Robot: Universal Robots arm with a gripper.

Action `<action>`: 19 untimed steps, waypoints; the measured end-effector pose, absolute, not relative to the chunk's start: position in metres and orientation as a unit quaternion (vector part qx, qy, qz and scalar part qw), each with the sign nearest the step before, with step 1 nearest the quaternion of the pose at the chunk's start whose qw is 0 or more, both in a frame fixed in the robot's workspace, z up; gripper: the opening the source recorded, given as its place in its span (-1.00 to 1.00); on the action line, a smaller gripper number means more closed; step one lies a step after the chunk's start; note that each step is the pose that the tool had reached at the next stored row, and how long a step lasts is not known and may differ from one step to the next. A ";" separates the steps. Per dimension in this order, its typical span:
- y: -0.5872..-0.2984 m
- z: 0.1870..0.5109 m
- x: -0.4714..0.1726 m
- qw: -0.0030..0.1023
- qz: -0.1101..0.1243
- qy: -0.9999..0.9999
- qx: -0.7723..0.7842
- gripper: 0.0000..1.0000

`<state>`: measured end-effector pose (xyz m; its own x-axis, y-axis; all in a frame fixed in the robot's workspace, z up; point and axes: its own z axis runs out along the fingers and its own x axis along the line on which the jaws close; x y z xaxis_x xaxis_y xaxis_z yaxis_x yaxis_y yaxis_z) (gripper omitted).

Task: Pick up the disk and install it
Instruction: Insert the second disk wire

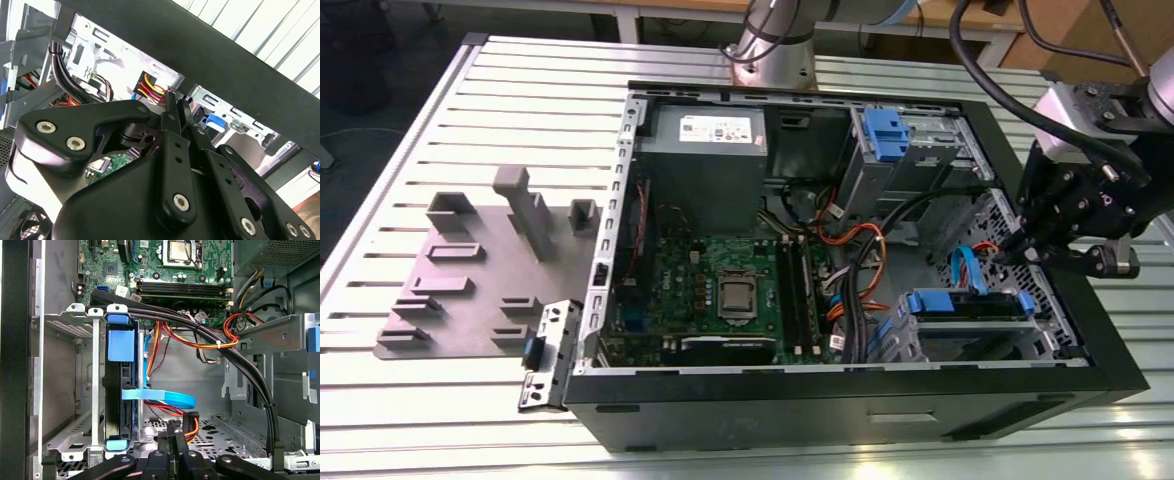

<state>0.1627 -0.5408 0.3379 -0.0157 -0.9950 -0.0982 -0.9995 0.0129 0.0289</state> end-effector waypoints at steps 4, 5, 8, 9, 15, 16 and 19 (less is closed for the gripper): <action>-0.541 0.338 0.160 0.025 0.045 0.711 -0.701 -0.67; -0.541 0.338 0.158 0.025 0.044 0.711 -0.701 -0.67; -0.541 0.338 0.155 0.026 0.044 0.711 -0.701 -0.67; -0.541 0.338 0.154 0.026 0.044 0.711 -0.701 -0.67; -0.543 0.338 0.152 0.026 0.044 0.711 -0.701 -0.67; -0.544 0.338 0.152 0.026 0.044 0.711 -0.701 -0.67; -0.547 0.338 0.152 0.026 0.044 0.711 -0.701 -0.67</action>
